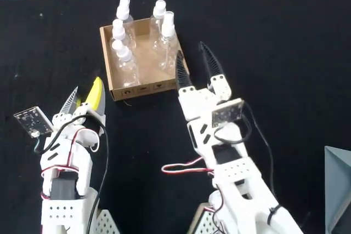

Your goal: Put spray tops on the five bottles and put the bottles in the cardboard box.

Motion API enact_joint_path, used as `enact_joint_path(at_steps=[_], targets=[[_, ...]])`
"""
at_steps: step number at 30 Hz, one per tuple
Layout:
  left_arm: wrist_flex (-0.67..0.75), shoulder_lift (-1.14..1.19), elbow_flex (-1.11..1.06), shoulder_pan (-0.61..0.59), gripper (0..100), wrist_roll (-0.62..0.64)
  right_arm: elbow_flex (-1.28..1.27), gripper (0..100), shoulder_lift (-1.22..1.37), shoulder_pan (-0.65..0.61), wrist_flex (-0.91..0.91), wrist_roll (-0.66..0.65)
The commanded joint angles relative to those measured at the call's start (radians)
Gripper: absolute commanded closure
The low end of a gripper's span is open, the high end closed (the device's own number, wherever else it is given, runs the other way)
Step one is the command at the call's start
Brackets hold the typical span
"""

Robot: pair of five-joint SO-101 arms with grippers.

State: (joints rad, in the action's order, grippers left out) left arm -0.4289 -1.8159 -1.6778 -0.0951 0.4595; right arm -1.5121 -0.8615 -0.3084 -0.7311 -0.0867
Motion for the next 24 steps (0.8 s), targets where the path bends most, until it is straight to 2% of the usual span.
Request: enact_joint_path(at_steps=[1, 5, 24], targets=[[0.021, -0.005, -0.022, -0.007, 80, 0.002, -0.005, 87.1, -0.068, 0.009, -0.005, 0.018], [0.021, -0.005, -0.022, -0.007, 80, 0.002, -0.018, 87.1, -0.119, 0.015, -0.003, 0.081], [0.021, -0.005, -0.022, -0.007, 80, 0.002, -0.134, 87.1, -0.414, 0.009, -0.003, 0.089]])
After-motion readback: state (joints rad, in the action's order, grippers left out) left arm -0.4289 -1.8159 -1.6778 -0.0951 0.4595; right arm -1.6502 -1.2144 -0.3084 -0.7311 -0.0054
